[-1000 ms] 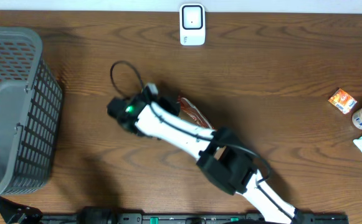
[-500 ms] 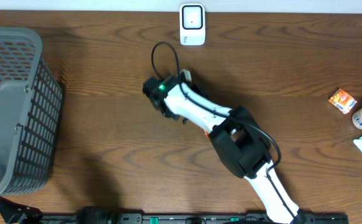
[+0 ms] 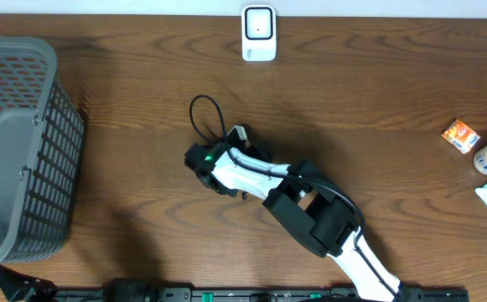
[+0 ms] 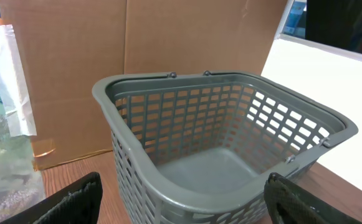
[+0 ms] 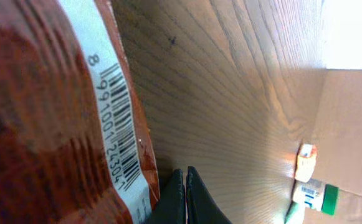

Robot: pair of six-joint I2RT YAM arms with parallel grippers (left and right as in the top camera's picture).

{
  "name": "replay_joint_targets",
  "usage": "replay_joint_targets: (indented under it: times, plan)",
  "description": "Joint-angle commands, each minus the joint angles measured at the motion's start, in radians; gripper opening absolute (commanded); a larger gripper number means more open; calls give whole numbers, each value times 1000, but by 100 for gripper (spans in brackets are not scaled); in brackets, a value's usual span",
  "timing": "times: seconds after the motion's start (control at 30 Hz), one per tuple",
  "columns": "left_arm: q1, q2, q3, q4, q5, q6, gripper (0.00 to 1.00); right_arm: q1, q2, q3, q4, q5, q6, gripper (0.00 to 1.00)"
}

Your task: Scan the item barcode

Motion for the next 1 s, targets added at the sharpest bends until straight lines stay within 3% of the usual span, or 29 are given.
replay_joint_targets:
  times: [0.0, 0.27, 0.4, 0.57, 0.73, 0.97]
  plan:
    - [-1, -8, -7, 1, -2, -10, 84, 18, 9, -14, -14, -108, 45, 1]
    - [-1, -8, -7, 1, -2, -10, 84, 19, 5, 169, -338, -4, 156, 1]
    - [-1, -8, -7, 1, -2, -10, 83, 22, 5, 234, -394, -3, 179, 1]
    - [-1, -8, -7, 1, -2, -10, 83, 22, 6, 233, -311, -20, 141, 2]
    - [-1, -8, -7, -2, -2, -10, 83, 22, 10, 211, -72, -60, -6, 2]
    - [-1, -8, -7, -3, -2, -10, 83, 23, 10, 172, 58, -74, -24, 1]
